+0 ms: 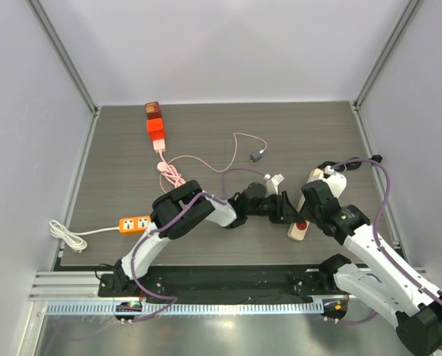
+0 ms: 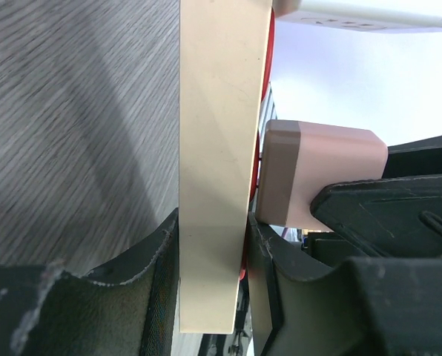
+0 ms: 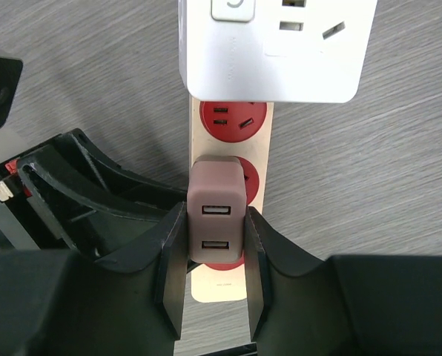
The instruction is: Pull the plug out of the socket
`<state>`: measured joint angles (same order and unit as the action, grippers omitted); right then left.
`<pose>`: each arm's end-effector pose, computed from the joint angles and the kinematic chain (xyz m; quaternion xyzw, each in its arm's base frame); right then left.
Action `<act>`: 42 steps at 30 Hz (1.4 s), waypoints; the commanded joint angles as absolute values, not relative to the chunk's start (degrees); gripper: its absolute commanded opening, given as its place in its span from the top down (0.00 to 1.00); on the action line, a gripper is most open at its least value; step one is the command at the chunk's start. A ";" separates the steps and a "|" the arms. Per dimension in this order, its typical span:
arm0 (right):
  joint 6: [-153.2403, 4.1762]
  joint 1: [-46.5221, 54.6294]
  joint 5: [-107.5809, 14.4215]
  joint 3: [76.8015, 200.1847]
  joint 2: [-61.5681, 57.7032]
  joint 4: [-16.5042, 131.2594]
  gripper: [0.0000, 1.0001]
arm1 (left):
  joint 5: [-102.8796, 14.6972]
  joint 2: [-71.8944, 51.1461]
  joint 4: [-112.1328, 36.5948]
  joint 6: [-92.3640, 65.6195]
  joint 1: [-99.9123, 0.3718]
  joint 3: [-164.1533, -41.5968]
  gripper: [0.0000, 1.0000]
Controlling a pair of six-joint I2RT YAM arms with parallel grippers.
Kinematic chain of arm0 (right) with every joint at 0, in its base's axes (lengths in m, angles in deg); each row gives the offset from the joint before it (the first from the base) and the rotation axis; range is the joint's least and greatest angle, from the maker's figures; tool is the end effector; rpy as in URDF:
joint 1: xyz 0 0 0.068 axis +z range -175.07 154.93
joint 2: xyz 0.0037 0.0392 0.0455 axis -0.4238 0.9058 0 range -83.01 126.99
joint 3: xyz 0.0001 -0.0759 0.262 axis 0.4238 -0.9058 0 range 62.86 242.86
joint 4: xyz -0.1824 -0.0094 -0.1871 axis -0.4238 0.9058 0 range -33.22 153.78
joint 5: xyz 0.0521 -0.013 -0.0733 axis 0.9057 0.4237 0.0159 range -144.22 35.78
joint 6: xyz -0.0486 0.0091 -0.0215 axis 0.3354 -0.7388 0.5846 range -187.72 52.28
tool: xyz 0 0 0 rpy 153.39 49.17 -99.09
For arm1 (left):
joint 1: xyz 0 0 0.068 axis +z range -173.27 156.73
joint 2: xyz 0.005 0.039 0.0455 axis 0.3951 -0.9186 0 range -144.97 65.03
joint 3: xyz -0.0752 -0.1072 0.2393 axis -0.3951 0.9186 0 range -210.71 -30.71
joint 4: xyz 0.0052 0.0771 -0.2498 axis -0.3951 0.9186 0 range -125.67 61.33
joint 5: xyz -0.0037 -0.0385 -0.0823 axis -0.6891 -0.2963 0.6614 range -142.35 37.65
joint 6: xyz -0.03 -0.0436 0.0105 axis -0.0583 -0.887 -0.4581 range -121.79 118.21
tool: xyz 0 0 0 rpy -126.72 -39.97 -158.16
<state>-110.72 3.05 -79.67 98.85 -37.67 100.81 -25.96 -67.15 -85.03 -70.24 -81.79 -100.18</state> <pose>0.1388 0.0569 0.2355 0.1885 0.9093 0.0081 0.3709 0.2298 -0.4057 0.0944 0.0750 0.7732 -0.6202 0.1094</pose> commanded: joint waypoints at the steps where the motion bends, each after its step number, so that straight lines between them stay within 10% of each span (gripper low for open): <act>1: -106.39 4.11 -83.04 107.15 -41.70 98.08 0.99 | -40.92 -71.02 -61.95 -66.66 -78.99 -98.21 1.00; 42: -99.88 1.12 -79.44 114.46 -38.36 98.81 0.99 | -39.34 -72.78 -62.38 -67.53 -79.26 -99.09 1.00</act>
<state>-102.44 0.01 -79.00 111.44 -34.35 109.88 -27.12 -65.31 -86.17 -71.72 -82.38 -103.48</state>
